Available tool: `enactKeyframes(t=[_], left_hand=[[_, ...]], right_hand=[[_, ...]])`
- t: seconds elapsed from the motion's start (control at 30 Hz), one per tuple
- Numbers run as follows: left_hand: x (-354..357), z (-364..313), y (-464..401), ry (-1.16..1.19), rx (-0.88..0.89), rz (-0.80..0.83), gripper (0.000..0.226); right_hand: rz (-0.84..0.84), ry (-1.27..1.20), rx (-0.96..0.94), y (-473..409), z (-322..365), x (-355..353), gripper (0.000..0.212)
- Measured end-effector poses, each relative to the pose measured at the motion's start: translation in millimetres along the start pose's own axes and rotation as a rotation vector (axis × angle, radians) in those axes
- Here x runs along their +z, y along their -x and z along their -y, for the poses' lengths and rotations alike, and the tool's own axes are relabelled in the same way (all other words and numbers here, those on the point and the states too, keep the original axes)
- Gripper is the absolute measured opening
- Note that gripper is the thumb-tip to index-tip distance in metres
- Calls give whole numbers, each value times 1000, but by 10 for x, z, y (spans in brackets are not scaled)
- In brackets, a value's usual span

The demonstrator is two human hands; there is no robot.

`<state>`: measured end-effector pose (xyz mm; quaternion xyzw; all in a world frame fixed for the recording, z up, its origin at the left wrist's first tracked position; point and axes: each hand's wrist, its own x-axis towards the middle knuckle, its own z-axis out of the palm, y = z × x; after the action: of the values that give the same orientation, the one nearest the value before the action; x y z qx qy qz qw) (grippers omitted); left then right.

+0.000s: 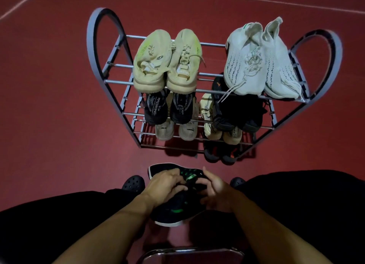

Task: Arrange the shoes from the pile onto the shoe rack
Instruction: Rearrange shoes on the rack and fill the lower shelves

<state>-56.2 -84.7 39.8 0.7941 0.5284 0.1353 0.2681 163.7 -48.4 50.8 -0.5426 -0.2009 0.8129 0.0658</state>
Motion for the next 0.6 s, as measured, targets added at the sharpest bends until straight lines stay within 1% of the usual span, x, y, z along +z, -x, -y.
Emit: enactKeyframes(t=[0.03,0.1,0.2,0.3,0.4,0.53,0.6], left_hand=[[-8,12,-9,-10,-8,1,30],[0,33,-2,19,-43,21,30],[75,-12,33,115,-109,116,24],[155,-74,64,80,-99,196,21],[132,-38,46,24,-119,201,19],[95,15,16,50,-175,205,18],[130,65,30,20,-212,180,29]], right_hand=[[-15,6,4,-3,9,19,88],[-36,7,15,-28,-20,15,87],[-57,23,53,30,-107,39,75],[-52,26,69,50,-205,58,68],[-48,12,68,55,-198,88,61],[-67,-76,56,1,-257,137,65],[-90,-153,39,-35,-275,187,64]])
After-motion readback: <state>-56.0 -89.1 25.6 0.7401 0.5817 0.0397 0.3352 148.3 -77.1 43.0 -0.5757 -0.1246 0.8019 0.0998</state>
